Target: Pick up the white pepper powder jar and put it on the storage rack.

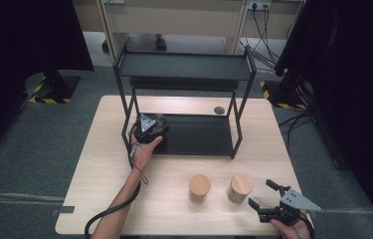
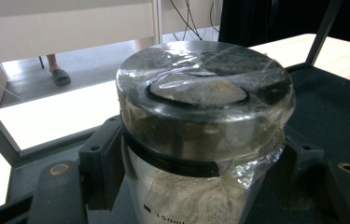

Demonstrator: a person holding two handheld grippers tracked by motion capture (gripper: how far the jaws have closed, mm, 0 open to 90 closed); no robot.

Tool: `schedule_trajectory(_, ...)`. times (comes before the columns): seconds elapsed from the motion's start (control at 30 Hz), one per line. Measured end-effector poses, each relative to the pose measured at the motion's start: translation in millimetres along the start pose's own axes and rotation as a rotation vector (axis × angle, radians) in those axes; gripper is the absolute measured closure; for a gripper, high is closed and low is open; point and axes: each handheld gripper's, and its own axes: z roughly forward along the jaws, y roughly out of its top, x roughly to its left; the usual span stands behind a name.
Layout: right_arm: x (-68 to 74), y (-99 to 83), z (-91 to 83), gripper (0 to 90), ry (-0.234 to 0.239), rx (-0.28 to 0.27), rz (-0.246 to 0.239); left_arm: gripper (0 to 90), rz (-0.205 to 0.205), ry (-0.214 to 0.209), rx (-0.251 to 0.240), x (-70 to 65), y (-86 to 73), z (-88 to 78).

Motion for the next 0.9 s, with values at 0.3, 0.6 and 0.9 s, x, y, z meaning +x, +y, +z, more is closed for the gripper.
schedule_trajectory(0.3,0.2,0.2,0.1,2.2,0.002,0.000,-0.001,15.1,-0.010,0.031,0.021,-7.1,9.5,-3.6)
schedule_trajectory(0.6,-0.2,0.2,-0.2,2.2,0.002,-0.001,-0.001,7.0,-0.028,0.028,0.003,-8.7,8.8,-9.8)
schedule_trajectory(0.9,-0.5,0.2,-0.2,2.2,0.002,-0.001,-0.001,4.9,-0.027,0.024,-0.010,-9.2,8.4,-17.9)
